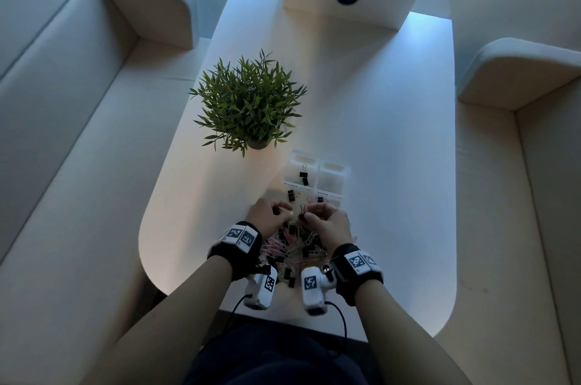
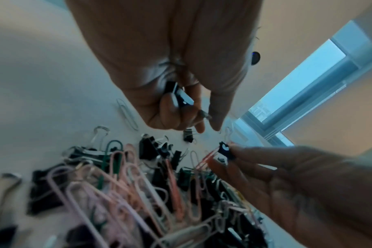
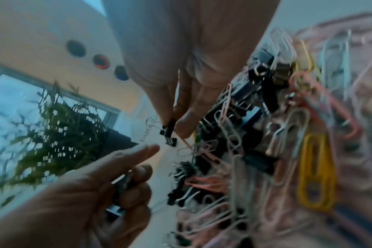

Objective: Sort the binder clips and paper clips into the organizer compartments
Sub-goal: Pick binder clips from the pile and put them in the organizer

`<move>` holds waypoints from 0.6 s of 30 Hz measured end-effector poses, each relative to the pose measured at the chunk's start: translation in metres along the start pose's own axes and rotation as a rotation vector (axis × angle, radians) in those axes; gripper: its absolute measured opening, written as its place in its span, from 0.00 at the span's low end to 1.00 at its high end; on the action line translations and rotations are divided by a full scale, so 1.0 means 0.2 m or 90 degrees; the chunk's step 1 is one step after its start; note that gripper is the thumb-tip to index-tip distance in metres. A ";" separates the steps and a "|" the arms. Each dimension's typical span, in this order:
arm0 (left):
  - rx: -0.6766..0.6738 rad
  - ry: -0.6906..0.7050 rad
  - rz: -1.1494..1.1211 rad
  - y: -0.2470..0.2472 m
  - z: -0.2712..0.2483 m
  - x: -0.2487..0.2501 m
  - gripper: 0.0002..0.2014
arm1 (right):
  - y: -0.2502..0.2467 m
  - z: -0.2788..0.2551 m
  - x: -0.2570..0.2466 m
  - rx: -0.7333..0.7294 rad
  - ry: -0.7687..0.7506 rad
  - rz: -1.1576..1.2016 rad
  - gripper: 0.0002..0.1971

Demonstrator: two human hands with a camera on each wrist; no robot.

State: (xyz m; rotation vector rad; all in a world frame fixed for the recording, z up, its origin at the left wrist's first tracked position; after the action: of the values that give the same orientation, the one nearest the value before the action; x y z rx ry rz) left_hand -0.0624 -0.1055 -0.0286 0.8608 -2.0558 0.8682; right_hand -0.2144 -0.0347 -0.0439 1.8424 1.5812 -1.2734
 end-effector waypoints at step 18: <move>0.099 0.049 0.152 -0.13 -0.09 -0.07 0.07 | 0.40 0.01 -0.24 -0.059 -0.370 -0.876 0.16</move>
State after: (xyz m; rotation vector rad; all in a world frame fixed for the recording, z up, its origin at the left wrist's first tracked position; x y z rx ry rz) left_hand -0.0282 -0.1012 -0.0222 0.6581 -2.0710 1.1863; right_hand -0.1387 -0.0861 -0.0248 0.0017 2.4321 -1.8657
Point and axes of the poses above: each hand's wrist, its own z-axis towards the middle knuckle, its own y-axis out of the palm, x = y × z, the point moved 9 cm from there along z, towards the middle knuckle, and after that the axes turned 9 degrees about -z, right-handed, at the moved point
